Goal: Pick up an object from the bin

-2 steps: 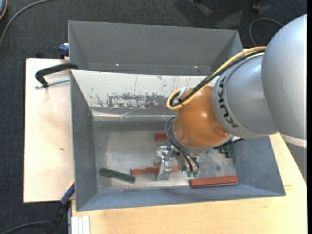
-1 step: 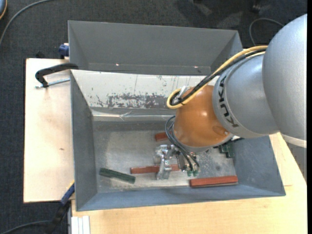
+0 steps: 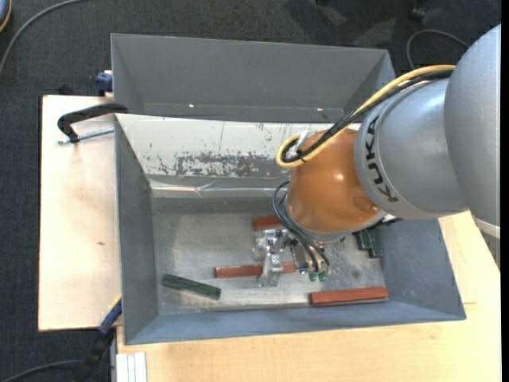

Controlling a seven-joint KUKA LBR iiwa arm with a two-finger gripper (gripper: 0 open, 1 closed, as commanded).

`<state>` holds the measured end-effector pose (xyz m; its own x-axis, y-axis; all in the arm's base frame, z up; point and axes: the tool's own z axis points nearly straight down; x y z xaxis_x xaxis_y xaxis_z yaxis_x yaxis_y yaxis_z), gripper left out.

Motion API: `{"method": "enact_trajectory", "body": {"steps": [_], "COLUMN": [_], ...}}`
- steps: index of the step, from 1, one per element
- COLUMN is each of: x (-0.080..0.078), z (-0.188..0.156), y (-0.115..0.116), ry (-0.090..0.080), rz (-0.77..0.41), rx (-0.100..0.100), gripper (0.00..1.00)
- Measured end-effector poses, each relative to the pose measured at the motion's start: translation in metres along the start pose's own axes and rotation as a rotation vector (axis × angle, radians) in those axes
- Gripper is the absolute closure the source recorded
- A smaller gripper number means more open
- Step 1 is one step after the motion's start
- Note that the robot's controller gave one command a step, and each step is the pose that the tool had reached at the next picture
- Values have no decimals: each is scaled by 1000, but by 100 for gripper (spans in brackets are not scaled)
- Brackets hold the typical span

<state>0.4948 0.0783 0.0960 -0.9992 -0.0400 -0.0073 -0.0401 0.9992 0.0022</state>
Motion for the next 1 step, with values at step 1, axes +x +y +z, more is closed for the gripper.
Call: {"method": "enact_trajectory", "body": {"steps": [1], "x": [-3], "z": [-53], "y": [1], "ry": [-3], "rz": [0], "rx": [0], "gripper": [100]}}
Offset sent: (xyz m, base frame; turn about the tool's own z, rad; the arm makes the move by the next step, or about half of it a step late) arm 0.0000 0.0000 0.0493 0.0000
